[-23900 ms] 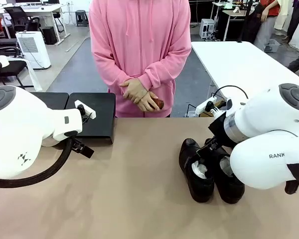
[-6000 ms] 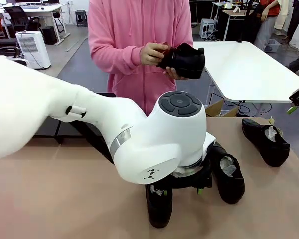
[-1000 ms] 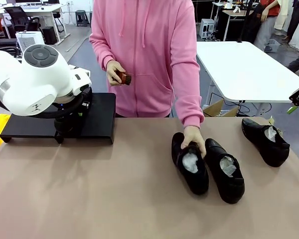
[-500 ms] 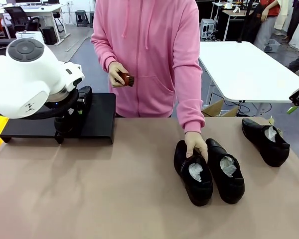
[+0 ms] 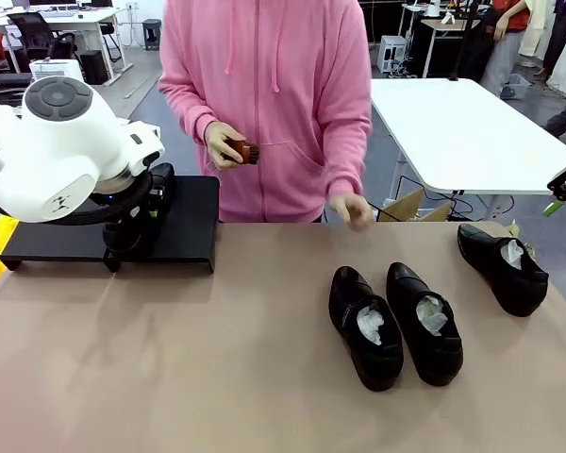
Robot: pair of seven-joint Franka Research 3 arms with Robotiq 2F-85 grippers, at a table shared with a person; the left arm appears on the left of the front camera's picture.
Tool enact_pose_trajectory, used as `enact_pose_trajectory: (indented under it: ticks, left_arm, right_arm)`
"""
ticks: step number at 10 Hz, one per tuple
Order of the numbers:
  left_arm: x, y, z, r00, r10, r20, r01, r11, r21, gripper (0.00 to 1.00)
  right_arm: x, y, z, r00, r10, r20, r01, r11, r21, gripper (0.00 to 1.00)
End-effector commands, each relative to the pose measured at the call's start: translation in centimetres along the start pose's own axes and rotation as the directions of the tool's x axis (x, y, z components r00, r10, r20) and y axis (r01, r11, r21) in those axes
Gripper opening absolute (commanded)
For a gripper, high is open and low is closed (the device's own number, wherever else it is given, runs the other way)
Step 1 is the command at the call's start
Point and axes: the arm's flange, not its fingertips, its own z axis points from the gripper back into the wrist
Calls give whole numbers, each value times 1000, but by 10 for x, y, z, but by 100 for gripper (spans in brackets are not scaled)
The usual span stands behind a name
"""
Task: Organize the shoes by placing them on the stand.
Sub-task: Pick up one Shoe and place it in the middle of the table.
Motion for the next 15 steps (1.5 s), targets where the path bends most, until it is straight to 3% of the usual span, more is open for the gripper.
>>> enact_pose_trajectory:
  ticks: [1, 2, 4, 5, 8, 10, 12, 13, 15]
  left_arm:
    - [3, 0, 0, 1000, 0, 4, 0, 1000, 17, 66]
    - [0, 0, 0, 1000, 0, 0, 0, 1000, 0, 66]
    - [-7, -18, 62, 999, -22, 31, 24, 997, -67, 66]
    - [-13, -17, 93, 1000, 19, 9, -18, 995, -103, 66]
    - [-43, -14, 148, 976, 41, -213, -81, 980, -183, 66]
    - [-61, -15, 167, 949, -59, -309, -34, 958, -286, 66]
    - [-72, -6, 165, 921, -74, -381, -59, 943, -327, 66]
    - [-71, -3, 153, 922, -34, -387, -95, 946, -310, 66]
    - [-72, -18, 171, 930, -65, -361, -52, 951, -304, 66]
  right_arm:
    - [1, -2, 0, 1000, 15, 2, -15, 1000, 6, 100]
    - [1, -2, 0, 1000, 15, 2, -15, 1000, 6, 100]
    - [1, -2, 0, 1000, 15, 2, -15, 1000, 6, 100]
    - [1, -2, 0, 1000, 15, 2, -15, 1000, 6, 100]
    - [1, -2, 0, 1000, 15, 2, -15, 1000, 6, 100]
    - [1, -2, 0, 1000, 15, 2, -15, 1000, 6, 100]
    - [1, -2, 0, 1000, 15, 2, -15, 1000, 6, 100]
    - [1, -2, 0, 1000, 15, 2, -15, 1000, 6, 100]
    - [0, 0, 0, 1000, 0, 0, 0, 1000, 0, 100]
